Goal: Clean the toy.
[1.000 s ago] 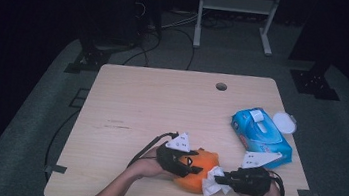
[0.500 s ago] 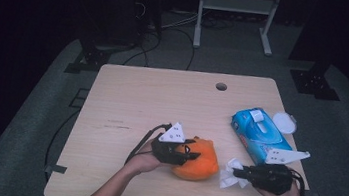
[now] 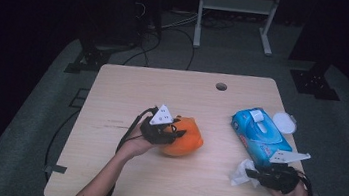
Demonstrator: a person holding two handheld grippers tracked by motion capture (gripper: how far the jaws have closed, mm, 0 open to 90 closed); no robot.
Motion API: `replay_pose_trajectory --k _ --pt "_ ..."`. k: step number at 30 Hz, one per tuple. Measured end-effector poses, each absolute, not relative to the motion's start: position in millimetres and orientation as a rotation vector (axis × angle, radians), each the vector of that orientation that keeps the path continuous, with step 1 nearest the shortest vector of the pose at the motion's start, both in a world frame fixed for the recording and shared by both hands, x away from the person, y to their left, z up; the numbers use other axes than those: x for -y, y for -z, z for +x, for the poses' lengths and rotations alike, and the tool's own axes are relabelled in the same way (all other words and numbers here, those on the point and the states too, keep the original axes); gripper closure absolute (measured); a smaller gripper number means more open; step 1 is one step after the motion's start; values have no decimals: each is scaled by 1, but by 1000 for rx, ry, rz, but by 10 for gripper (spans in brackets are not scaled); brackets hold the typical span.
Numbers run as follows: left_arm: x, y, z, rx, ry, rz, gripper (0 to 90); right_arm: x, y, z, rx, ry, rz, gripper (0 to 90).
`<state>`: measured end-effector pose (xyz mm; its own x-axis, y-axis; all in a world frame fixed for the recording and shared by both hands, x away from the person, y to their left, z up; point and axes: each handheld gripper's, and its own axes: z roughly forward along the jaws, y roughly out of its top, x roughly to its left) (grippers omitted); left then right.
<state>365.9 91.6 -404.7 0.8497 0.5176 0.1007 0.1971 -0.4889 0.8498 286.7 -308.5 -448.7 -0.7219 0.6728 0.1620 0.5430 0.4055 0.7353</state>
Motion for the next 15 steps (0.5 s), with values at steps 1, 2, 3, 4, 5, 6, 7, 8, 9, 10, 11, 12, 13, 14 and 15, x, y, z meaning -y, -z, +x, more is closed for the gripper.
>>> replay_pose_trajectory --k 1,2,3,4,5,6,7,8,9,10,11,12,13,14,15 --pt "-92 408 367 -529 -421 2088 548 310 449 287 -2485 -1223 1095 686" --pt "-92 412 368 -534 -413 2089 545 311 449 287 -2474 -1234 1096 675" --pt "-92 414 368 -537 -401 2087 540 312 449 286 -2466 -1240 1094 650" --pt "-93 415 368 -544 -387 2071 534 312 448 286 -2459 -1250 1093 626" --pt "-93 415 368 -544 -385 2069 526 314 447 285 -2451 -1272 1097 614" --pt "-94 414 368 -546 -380 2069 514 315 447 284 -2443 -1283 1099 610" --pt "-95 413 367 -542 -378 2072 495 315 445 283 -2434 -1292 1098 601" --pt "-95 412 367 -546 -376 2063 471 316 444 283 -2421 -1312 1094 590" --pt "-96 411 367 -553 -371 2058 448 317 442 282 -2411 -1334 1091 585" --pt "-96 411 367 -553 -371 2058 427 318 440 282 -2401 -1355 1090 581" --pt "-99 407 367 -559 -351 2029 417 318 439 281 -2394 -1369 1086 574" --pt "-99 407 367 -559 -351 2029 413 318 439 281 -2394 -1369 1086 574" --pt "-102 402 365 -562 -344 1999 394 317 436 280 -2383 -1394 1072 567" --pt "-103 400 364 -559 -348 1998 381 316 435 280 -2382 -1397 1072 565" --pt "-104 397 362 -558 -347 1996 359 316 434 279 -2379 -1403 1068 560"
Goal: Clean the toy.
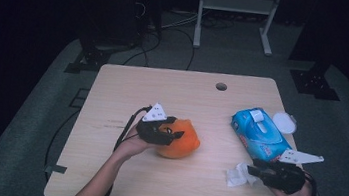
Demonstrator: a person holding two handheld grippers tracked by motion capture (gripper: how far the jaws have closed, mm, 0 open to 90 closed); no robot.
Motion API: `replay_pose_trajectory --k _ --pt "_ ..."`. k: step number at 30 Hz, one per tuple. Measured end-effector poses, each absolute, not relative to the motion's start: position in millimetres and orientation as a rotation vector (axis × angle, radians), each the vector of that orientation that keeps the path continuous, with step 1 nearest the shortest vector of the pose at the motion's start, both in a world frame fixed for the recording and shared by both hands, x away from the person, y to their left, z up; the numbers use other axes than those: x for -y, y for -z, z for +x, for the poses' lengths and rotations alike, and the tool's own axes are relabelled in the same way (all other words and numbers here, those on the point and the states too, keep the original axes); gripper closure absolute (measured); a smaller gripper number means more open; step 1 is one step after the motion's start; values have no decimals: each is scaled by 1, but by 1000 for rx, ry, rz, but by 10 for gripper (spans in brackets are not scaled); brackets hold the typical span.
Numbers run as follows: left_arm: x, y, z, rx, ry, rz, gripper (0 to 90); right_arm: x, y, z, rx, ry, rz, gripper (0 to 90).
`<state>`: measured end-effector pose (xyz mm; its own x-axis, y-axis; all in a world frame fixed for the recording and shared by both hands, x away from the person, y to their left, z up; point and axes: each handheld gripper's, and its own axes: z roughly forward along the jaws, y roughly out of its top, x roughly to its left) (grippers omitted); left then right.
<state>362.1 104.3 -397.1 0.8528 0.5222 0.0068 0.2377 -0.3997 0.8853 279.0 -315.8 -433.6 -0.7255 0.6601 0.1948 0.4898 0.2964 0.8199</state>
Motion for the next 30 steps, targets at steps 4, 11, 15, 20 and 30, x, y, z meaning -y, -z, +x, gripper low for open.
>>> replay_pose_trajectory --k 4,11,15,20,30 --pt "-111 392 356 -565 -357 1996 302 314 430 279 -2368 -1420 1054 537" --pt "-126 393 349 -613 -340 1957 272 312 428 282 -2366 -1433 1051 511" --pt "-133 395 346 -641 -336 1942 256 310 426 284 -2358 -1442 1049 493" --pt "-143 397 342 -660 -336 1940 243 310 425 284 -2355 -1443 1052 483" --pt "-163 405 334 -714 -343 1934 221 309 424 284 -2359 -1445 1056 466"
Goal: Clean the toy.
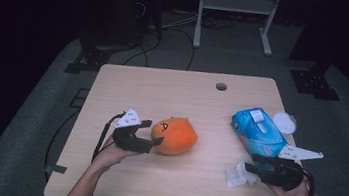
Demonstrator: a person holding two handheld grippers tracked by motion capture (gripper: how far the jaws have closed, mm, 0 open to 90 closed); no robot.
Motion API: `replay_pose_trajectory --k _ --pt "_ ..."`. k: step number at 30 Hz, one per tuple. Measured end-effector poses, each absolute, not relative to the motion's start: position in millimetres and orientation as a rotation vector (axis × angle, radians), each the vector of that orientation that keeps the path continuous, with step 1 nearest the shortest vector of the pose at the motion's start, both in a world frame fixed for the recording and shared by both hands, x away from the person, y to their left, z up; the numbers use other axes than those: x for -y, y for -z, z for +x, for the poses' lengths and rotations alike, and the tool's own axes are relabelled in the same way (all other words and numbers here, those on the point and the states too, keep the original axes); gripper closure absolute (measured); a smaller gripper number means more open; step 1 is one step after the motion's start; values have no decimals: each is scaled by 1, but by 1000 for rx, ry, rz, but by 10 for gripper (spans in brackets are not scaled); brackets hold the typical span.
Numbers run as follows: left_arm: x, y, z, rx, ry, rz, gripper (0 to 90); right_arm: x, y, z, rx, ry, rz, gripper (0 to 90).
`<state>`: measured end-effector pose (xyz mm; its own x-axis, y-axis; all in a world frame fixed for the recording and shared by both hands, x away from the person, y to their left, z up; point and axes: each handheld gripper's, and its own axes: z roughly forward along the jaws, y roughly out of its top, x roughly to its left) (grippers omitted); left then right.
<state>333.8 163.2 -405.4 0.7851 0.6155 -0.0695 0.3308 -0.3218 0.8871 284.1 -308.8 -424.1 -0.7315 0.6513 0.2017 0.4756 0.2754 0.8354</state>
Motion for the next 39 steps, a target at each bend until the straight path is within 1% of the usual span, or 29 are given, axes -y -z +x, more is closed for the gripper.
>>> replay_pose_trajectory --k 26,35,39 --pt "-200 431 318 -818 -324 1942 188 302 423 287 -2376 -1444 1056 449" --pt "-207 441 313 -852 -311 1923 167 300 430 287 -2363 -1462 1068 439" --pt "-209 444 311 -853 -325 1925 158 298 433 284 -2352 -1457 1069 439"
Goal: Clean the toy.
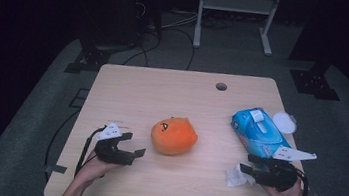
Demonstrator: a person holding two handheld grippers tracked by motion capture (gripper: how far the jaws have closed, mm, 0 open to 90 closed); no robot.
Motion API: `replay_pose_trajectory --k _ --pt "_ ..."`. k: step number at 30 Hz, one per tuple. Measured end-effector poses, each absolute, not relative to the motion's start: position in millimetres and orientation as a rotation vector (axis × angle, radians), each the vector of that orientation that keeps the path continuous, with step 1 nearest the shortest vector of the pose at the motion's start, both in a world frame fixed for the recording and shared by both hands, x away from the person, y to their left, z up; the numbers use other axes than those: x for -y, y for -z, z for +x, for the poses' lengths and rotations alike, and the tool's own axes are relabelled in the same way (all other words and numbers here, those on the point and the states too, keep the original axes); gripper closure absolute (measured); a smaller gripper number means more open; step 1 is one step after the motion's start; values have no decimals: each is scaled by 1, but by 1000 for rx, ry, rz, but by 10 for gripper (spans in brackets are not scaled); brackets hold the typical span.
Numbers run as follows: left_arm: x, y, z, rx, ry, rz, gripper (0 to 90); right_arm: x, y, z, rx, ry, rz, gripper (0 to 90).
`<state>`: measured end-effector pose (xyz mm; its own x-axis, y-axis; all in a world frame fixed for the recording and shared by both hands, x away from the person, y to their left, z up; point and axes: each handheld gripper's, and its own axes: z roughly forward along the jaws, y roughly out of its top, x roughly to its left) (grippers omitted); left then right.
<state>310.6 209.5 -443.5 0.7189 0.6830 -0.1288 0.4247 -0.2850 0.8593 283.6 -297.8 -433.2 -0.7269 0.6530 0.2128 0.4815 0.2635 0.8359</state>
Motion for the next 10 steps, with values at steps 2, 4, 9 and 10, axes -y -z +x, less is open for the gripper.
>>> replay_pose_trajectory --k 2,4,9,10 --pt "-210 446 309 -858 -340 1927 157 297 435 282 -2352 -1456 1069 438" --pt "-211 447 309 -861 -346 1932 148 296 437 280 -2350 -1458 1070 436" --pt "-217 454 309 -885 -368 1947 143 297 437 278 -2338 -1477 1083 435" --pt "-217 454 309 -885 -368 1947 142 297 437 278 -2338 -1477 1083 435"
